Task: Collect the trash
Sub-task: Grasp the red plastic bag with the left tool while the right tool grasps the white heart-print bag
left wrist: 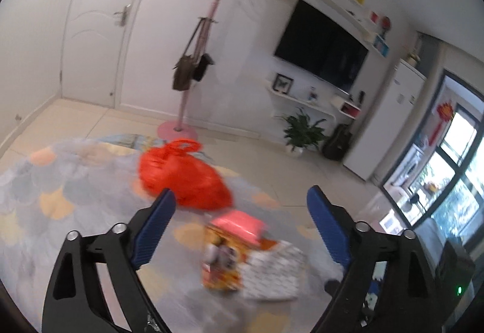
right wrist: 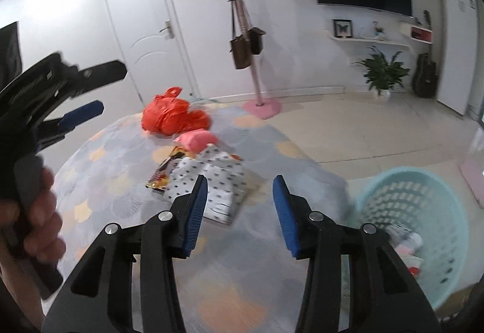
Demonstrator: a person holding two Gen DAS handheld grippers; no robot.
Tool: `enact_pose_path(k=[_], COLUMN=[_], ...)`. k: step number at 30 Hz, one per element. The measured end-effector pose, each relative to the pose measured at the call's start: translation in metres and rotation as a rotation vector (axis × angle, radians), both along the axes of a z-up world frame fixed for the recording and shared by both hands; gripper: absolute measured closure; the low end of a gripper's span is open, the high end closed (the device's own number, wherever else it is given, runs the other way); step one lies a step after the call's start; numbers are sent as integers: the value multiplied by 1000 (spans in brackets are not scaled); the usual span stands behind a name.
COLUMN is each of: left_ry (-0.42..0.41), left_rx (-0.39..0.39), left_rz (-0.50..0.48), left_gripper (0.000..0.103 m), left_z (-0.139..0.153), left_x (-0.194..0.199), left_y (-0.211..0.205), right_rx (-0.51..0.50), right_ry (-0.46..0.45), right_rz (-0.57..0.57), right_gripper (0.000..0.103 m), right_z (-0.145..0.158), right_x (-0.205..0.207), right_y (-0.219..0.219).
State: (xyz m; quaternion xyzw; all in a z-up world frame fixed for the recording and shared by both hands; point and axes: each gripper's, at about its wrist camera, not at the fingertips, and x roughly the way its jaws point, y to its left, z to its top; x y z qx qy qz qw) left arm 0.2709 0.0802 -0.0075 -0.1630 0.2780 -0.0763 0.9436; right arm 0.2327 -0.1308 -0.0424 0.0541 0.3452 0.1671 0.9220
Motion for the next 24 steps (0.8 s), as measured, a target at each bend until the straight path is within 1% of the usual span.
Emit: enact_pose_path(k=[2, 5, 8, 9, 12, 14, 15, 16, 17, 20, 22, 24], left_ry=[30, 77, 78, 97, 138, 174, 188, 194, 203, 226, 241, 239], left_rx=[-29, -40, -24, -26, -17, 4, 18, 29, 33, 20, 26, 41], left_rz=[15, 38, 72, 87, 90, 101, 105, 102, 99, 100, 106, 107], left_gripper=[15, 15, 15, 15, 15, 15, 17, 17, 17, 21, 31, 38], left_z=[-12, -27, -37, -39, -45, -50, -54, -57, -61, -64, -66, -68], left_x=[18, 41, 58, 68, 92, 103, 108, 109, 111, 113, 115, 113], left_y=[16, 29, 35, 37, 37, 38, 37, 37, 38, 41, 42, 42], right_rx=[-13, -17, -22, -20, -32, -39, -39, -35, -27, -16, -6, 20], right_ry=[8, 28, 33, 32, 26, 20, 19, 20, 20, 45, 76, 104], right_rz=[16, 21, 21, 27, 46, 47, 43, 41, 41, 32, 31, 35], right_gripper=[61, 61, 61, 61, 61, 56, 47, 37, 34, 32, 32, 32], right_z=[-8, -20, -23, -23, -25, -25, -25, -24, -24, -27, -29, -30], right_x=[8, 15, 17, 16, 13, 13, 14, 14, 14, 18, 25, 30], right_y=[11, 19, 20, 21, 24, 26, 26, 25, 24, 22, 21, 18])
